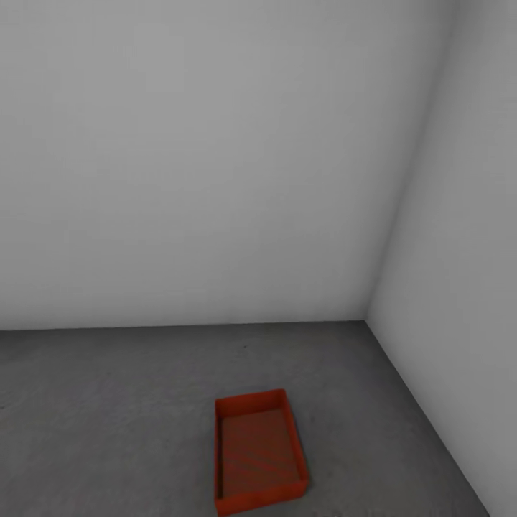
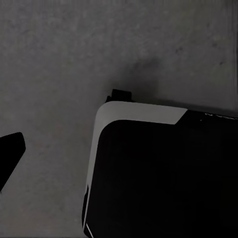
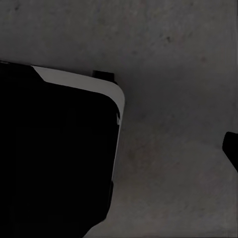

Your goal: Move the two storage containers from the living room to the garage. In the garage, place one container on the floor and stack the other container on top of it (either order is fine).

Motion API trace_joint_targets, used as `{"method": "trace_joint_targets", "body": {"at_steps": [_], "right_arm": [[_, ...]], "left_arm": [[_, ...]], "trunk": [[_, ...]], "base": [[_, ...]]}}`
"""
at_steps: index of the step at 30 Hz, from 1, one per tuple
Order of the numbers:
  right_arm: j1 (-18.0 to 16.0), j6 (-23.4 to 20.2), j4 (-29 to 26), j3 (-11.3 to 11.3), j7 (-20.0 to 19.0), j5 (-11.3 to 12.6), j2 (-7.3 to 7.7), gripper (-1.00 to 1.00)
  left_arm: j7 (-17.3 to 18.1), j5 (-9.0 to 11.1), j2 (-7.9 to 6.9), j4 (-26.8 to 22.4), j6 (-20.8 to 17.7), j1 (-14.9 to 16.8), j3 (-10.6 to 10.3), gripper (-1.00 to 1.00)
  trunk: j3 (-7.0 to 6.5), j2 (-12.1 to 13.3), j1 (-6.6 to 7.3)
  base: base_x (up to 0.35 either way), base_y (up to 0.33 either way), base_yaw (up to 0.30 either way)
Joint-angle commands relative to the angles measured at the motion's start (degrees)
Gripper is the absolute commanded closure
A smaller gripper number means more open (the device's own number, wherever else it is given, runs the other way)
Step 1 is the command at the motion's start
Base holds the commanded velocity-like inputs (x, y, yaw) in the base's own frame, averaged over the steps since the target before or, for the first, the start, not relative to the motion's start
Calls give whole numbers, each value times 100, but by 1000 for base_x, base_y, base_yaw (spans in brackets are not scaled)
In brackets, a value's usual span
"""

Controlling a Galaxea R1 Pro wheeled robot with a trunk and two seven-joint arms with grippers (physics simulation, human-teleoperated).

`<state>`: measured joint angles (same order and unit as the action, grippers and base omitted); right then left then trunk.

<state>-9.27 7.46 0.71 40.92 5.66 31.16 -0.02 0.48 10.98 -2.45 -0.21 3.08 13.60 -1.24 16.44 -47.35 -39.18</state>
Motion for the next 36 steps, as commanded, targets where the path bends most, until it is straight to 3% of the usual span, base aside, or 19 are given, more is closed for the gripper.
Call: {"method": "trace_joint_targets", "body": {"at_steps": [1, 18, 27, 36], "right_arm": [[-5, 19, 8, 48, 6, 48, -1, -100], [-5, 19, 5, 48, 6, 55, -10, -100], [-5, 14, 0, 29, 11, 69, 25, -100], [-5, 4, -1, 23, 14, 91, 7, -100]], "left_arm": [[5, 45, -1, 4, 17, 3, -16, -100], [5, 45, -1, 4, 17, 3, -16, -100], [5, 45, -1, 4, 17, 3, -16, -100], [5, 45, -1, 4, 17, 3, -16, -100]], "trunk": [[2, -5, -1], [-101, -5, -1], [-121, -5, -1], [-155, -5, -1]], "base": [[0, 0, -255], [0, 0, -231], [0, 0, -68], [0, 0, -237]]}}
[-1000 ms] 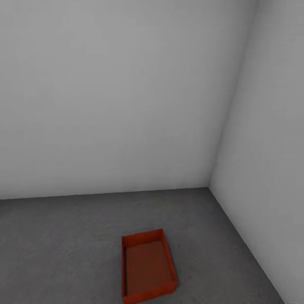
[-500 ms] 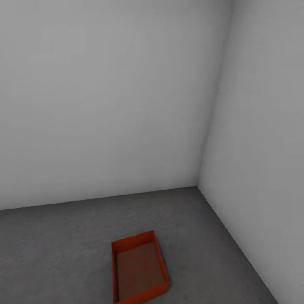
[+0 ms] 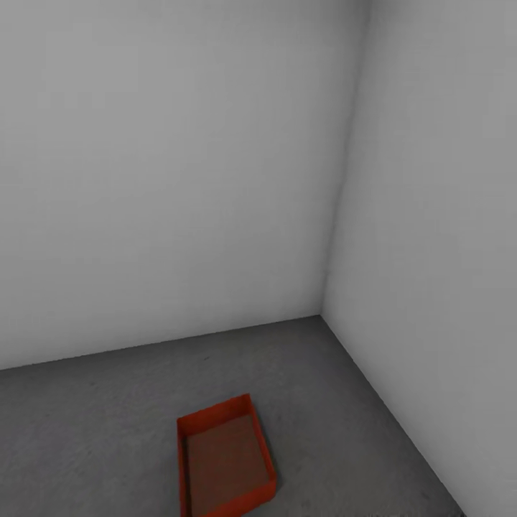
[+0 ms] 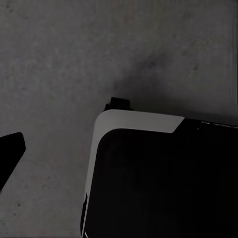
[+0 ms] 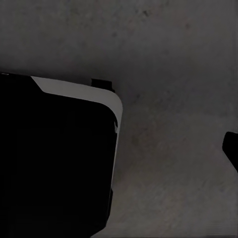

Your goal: Move the two storage containers from the living room to the garage. In the garage, place one container on the floor and stack the other container on top of it (either order is fine).

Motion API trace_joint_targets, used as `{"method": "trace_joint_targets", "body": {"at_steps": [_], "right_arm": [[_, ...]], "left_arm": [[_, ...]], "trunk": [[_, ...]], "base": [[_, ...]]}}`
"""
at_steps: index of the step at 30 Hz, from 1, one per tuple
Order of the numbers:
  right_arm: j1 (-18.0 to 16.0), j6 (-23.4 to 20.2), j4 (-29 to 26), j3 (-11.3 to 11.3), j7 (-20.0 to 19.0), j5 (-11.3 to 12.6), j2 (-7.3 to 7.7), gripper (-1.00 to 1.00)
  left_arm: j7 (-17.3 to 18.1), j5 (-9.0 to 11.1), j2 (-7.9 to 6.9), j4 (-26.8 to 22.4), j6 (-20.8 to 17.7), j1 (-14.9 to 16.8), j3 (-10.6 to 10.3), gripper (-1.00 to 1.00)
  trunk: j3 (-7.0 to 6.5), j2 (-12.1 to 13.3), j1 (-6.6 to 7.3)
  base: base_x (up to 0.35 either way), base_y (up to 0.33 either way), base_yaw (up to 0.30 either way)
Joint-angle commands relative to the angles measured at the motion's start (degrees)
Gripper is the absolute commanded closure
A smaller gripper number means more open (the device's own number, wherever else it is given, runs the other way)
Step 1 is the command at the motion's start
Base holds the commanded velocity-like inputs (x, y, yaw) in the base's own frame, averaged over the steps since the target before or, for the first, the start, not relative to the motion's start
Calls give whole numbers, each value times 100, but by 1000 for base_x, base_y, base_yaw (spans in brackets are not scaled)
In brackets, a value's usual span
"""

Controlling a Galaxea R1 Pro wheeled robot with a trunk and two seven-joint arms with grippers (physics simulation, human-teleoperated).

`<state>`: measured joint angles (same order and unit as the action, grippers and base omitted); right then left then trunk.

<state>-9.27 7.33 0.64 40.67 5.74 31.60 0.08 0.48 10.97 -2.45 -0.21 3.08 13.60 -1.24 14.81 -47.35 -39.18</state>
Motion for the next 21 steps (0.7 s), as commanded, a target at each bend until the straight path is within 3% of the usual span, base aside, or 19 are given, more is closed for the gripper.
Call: {"method": "trace_joint_targets", "body": {"at_steps": [1, 21], "right_arm": [[-5, 16, 7, 47, 6, 48, -3, -100], [-5, 14, 7, 54, 48, 48, -15, -100]], "left_arm": [[5, 45, -1, 4, 17, 3, -16, -100], [5, 45, -1, 4, 17, 3, -16, -100]], "trunk": [[4, -5, -1], [-94, -5, -1]], "base": [[0, 0, -278], [0, 0, -256]]}}
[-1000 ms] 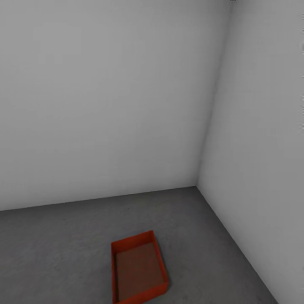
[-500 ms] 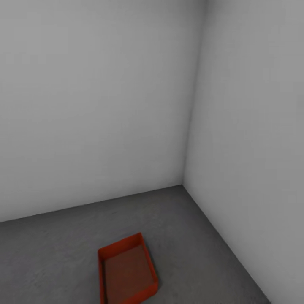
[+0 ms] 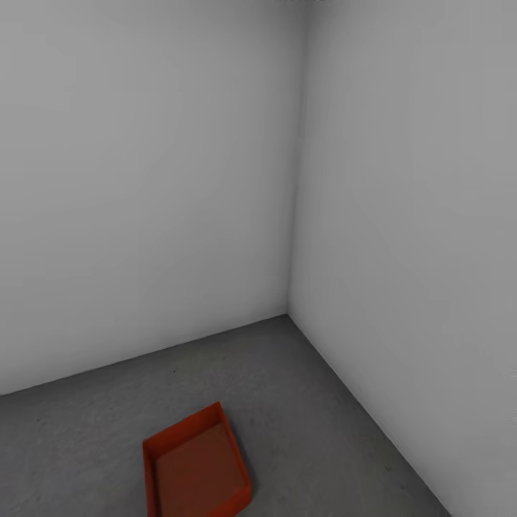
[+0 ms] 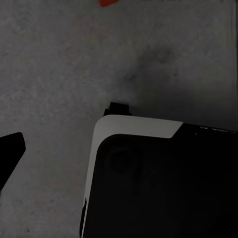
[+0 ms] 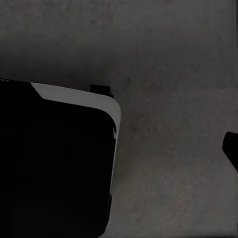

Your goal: Move the two storage containers from the living room to the garage. In the garage, place one container on the floor and stack the other container on top of it (either order is fine).

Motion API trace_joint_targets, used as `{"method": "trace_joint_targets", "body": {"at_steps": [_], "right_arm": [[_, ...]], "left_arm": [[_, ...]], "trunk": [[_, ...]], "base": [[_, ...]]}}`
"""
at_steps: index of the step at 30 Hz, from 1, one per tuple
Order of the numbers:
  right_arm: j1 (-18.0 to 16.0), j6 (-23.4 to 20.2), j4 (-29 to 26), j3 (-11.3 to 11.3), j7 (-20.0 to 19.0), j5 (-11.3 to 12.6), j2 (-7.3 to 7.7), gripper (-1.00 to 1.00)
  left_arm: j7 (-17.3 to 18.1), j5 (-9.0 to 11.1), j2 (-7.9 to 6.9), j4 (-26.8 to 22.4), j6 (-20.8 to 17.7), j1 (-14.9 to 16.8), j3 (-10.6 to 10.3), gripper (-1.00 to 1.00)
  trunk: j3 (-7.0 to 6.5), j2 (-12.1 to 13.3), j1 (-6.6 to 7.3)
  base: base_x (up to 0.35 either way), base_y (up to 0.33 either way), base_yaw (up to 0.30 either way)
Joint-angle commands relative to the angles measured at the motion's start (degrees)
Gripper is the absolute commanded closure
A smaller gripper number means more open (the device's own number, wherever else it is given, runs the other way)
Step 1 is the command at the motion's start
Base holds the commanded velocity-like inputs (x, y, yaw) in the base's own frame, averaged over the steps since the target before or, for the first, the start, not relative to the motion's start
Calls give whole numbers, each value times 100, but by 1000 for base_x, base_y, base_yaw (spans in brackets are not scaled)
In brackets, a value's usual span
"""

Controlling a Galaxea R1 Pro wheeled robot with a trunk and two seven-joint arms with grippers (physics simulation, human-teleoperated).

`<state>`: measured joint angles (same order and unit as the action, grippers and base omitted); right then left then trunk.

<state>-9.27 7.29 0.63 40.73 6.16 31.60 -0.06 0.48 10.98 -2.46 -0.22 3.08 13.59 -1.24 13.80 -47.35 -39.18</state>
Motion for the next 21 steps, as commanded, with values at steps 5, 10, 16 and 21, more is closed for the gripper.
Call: {"method": "trace_joint_targets", "body": {"at_steps": [5, 10, 16, 21], "right_arm": [[-4, 18, 7, 49, 16, 48, -10, -100], [-4, 14, 7, 50, 17, 48, -12, -100], [-4, 10, 7, 50, 22, 48, -12, -100], [-4, 9, 7, 50, 20, 48, -16, -100]], "left_arm": [[5, 45, -1, 4, 17, 3, -16, -100], [5, 45, -1, 4, 17, 3, -16, -100], [5, 45, -1, 4, 17, 3, -16, -100], [5, 45, -1, 4, 17, 3, -16, -100]], "trunk": [[-27, -5, -1], [-61, -5, -1], [-103, -5, -1], [-137, -5, -1]], "base": [[0, 0, -189], [0, 0, -171], [0, 0, -167], [0, 0, -167]]}}
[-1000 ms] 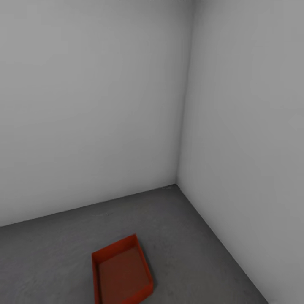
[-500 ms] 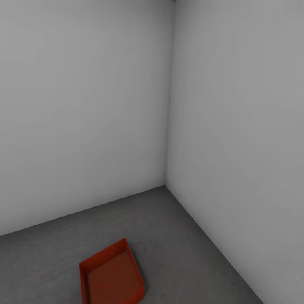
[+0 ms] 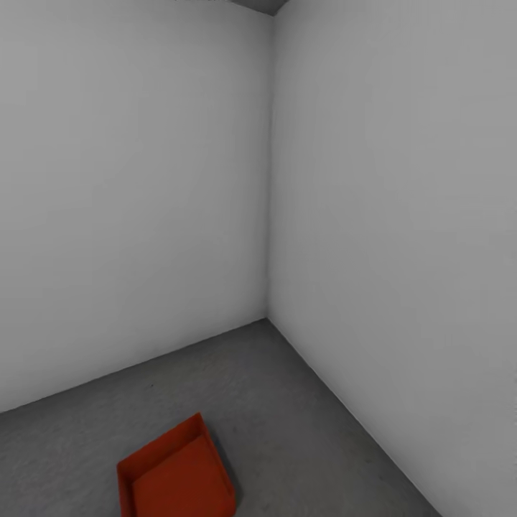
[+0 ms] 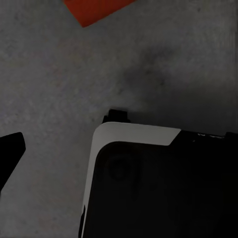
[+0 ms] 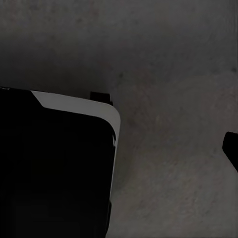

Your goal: Move the two storage containers from the living room to the garage. In the garage, place one container on the floor and stack the other container on top of it (either order is fine).

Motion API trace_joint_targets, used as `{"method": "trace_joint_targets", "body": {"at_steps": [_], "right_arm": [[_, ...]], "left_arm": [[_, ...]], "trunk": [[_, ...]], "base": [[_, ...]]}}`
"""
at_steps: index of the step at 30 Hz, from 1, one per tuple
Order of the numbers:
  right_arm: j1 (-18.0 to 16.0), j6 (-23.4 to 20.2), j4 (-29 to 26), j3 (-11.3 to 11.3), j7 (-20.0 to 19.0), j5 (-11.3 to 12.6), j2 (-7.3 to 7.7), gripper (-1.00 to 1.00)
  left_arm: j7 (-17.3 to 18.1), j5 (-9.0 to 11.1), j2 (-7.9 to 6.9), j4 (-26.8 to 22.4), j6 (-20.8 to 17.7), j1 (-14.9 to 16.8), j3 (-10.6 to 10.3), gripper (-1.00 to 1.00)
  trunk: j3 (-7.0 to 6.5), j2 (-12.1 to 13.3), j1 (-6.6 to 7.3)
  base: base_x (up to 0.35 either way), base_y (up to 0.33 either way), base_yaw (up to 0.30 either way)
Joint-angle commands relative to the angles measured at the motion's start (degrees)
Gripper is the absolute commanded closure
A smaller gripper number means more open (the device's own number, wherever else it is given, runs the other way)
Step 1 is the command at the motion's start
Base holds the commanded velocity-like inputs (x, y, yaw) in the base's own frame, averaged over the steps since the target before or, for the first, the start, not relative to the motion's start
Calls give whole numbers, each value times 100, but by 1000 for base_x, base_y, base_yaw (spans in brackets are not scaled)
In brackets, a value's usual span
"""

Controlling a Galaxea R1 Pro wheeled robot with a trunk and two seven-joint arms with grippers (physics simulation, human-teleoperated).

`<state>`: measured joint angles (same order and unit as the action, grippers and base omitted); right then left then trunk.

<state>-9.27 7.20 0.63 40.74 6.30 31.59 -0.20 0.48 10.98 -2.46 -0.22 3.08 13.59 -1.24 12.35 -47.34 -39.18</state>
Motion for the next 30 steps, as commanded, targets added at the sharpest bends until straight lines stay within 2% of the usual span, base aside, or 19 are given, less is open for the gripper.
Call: {"method": "trace_joint_targets", "body": {"at_steps": [1, 30], "right_arm": [[-4, 18, 7, 48, 8, 49, -4, -100], [-4, 9, 7, 48, 12, 49, 2, -100]], "left_arm": [[5, 45, -1, 4, 17, 3, -16, -100], [5, 45, -1, 4, 17, 3, -16, -100]], "trunk": [[1, -5, -1], [-200, -5, -1]], "base": [[0, 0, -167], [0, 0, -166]]}}
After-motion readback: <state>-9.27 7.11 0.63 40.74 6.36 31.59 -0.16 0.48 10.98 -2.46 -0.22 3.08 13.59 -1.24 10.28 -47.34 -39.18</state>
